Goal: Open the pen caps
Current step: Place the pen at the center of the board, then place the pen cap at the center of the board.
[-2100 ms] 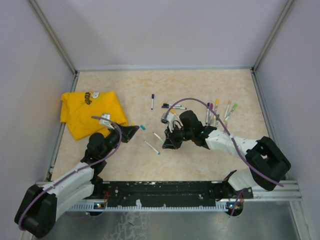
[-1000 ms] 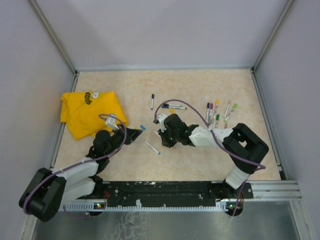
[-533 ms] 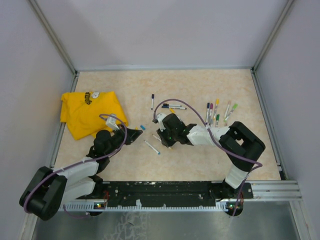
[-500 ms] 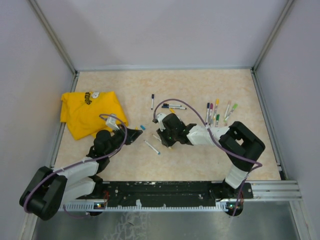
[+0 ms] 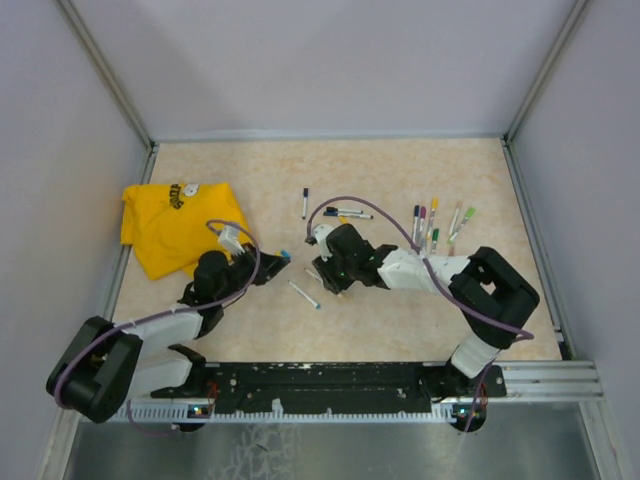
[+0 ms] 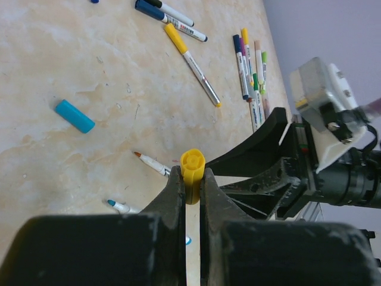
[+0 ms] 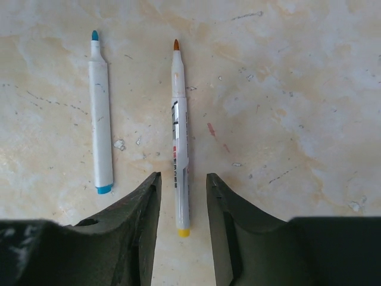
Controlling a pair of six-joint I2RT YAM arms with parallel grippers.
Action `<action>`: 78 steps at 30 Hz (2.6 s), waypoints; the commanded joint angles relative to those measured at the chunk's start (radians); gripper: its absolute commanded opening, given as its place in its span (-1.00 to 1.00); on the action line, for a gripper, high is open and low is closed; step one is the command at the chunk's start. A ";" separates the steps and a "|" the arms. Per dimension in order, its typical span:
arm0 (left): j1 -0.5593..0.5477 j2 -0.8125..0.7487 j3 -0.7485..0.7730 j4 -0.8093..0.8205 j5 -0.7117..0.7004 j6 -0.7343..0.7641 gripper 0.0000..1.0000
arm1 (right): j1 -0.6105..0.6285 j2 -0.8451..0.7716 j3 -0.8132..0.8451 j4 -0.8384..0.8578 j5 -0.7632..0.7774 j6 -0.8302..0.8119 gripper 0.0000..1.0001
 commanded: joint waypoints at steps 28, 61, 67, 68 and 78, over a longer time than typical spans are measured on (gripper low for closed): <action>-0.058 0.348 0.488 -0.562 -0.180 0.052 -0.92 | -0.246 -0.325 0.048 -0.156 -0.401 -0.340 -0.19; -0.105 0.598 0.711 -0.812 -0.396 0.105 -0.51 | -0.277 -0.354 0.037 -0.143 -0.397 -0.334 -0.20; -0.116 0.603 0.729 -0.843 -0.423 0.115 -0.42 | -0.277 -0.354 0.036 -0.143 -0.396 -0.334 -0.20; -0.117 0.600 0.729 -0.847 -0.427 0.116 -0.41 | -0.278 -0.354 0.037 -0.142 -0.396 -0.332 -0.20; -0.122 0.538 0.750 -0.843 -0.419 0.178 -0.34 | -0.280 -0.360 0.036 -0.143 -0.399 -0.330 -0.20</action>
